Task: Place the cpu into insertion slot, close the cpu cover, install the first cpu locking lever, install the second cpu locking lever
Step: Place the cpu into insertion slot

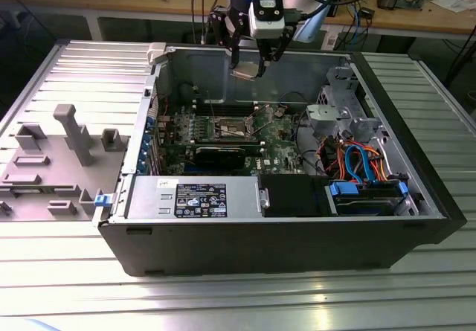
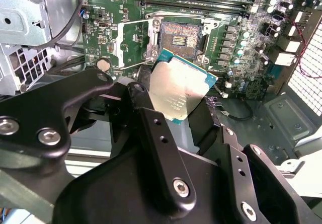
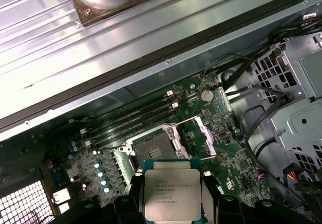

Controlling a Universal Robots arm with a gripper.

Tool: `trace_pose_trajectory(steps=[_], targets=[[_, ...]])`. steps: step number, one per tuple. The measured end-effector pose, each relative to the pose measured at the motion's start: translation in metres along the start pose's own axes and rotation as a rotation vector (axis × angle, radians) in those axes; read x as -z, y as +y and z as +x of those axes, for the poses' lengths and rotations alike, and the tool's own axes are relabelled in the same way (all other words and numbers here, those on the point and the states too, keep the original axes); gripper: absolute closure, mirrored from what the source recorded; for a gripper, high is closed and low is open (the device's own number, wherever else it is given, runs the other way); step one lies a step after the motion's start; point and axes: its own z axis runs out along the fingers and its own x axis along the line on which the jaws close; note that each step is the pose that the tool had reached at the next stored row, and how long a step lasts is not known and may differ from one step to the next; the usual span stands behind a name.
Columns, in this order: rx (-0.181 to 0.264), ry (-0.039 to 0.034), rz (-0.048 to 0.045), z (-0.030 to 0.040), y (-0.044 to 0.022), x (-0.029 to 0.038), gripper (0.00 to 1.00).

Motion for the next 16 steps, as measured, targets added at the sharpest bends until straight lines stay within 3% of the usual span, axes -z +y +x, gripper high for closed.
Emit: trace_pose_trajectory(steps=[16], targets=[[-0.074,-0.0060,-0.0012,0.0000,-0.0001,-0.0011,0.46]])
